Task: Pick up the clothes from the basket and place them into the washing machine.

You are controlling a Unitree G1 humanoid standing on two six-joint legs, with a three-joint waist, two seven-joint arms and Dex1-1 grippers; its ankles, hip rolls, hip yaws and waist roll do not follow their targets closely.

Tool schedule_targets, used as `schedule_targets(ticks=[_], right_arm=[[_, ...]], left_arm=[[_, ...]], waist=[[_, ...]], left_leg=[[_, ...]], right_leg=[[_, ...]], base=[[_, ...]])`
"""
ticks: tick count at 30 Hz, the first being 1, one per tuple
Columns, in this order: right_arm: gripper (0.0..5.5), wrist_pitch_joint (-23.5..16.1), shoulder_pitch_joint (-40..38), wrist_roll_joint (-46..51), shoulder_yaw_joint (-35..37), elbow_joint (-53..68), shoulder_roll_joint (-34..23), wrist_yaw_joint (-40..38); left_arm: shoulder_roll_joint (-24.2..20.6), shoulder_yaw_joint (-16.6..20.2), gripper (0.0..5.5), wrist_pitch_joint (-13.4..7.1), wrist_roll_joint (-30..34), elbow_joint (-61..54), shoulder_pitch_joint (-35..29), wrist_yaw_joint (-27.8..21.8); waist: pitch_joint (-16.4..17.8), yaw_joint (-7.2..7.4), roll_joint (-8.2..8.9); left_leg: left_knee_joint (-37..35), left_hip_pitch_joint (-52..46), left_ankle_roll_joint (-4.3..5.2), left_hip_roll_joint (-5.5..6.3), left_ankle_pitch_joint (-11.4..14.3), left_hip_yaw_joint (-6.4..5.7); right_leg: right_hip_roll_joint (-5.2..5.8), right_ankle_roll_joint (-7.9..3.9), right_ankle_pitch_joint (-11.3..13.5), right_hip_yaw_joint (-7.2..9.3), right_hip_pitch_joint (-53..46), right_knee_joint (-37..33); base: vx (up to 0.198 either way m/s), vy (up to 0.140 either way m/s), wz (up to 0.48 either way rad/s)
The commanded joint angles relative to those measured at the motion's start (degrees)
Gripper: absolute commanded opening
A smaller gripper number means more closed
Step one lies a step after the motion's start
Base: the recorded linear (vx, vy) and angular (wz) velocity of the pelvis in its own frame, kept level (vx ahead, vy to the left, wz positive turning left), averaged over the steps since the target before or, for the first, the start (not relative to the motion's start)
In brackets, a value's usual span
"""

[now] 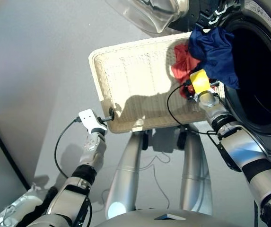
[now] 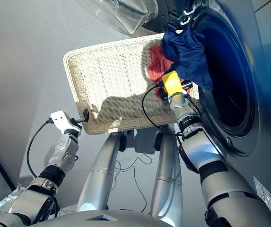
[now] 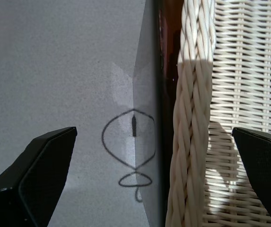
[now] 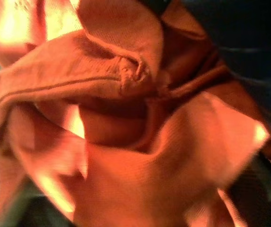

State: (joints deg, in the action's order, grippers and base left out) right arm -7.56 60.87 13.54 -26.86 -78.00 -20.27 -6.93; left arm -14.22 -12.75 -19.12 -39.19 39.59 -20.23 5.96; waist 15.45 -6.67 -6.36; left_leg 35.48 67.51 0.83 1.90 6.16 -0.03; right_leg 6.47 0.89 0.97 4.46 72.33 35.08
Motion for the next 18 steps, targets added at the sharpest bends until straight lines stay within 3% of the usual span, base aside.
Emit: schedule_targets(ticks=[1, 10, 16, 17, 18], right_arm=[[0.0, -0.1, 2.8, 3.1, 0.5, -1.1, -1.1, 0.0], [0.0, -4.4, -2.6, 11.4, 5.7, 8.3, 0.0, -2.8], [0.0, -12.9, -11.8, 23.2, 15.2, 29.8, -1.5, -5.2], [0.0, -12.9, -12.0, 23.1, 15.3, 30.0, -1.6, -5.3], [0.0, -16.1, -13.3, 25.8, 20.2, 33.7, -2.5, -7.0]], left_arm=[[-2.8, 1.8, 5.5, -0.8, 0.8, -2.9, 1.3, 0.0], [-2.4, 2.4, 5.5, -0.8, 1.2, -1.3, 2.6, -0.1], [-1.7, 3.4, 5.5, -2.2, 2.0, -1.0, 4.0, 0.5], [-1.7, 3.3, 5.5, -2.2, 2.0, -1.0, 4.0, 0.5], [-1.4, 3.0, 5.5, -2.5, 2.4, -0.9, 4.4, 0.3]], waist=[[-1.1, -1.24, -2.12], [-2.6, 0.61, -1.45], [-2.6, 2.43, -2.21], [-2.6, 2.33, -2.16], [-2.7, 2.75, -2.92]], left_leg=[[-1.7, 1.0, -2.9, 1.3, -1.0, 2.31], [-4.2, -3.3, -2.72, 0.65, -0.7, 3.15], [-7.1, -7.3, -2.57, 0.48, -1.0, 4.19], [-7.2, -7.4, -2.58, 0.47, -1.0, 4.23], [-8.1, -8.6, -2.63, 0.62, -1.0, 4.73]], right_leg=[[-2.11, -1.7, -2.5, 0.42, -2.1, -0.2], [-2.48, -1.75, -2.1, -0.22, -6.2, -3.1], [-2.69, -2.31, -1.4, -1.47, -9.4, -5.9], [-2.71, -2.32, -1.4, -1.51, -9.5, -5.9], [-2.62, -2.55, -1.4, -1.99, -10.3, -6.7]], base=[[0.0, 0.0, 0.0], [0.0, 0.0, 0.0], [0.001, 0.018, -0.118], [0.006, 0.058, -0.235], [0.003, 0.068, -0.196]])
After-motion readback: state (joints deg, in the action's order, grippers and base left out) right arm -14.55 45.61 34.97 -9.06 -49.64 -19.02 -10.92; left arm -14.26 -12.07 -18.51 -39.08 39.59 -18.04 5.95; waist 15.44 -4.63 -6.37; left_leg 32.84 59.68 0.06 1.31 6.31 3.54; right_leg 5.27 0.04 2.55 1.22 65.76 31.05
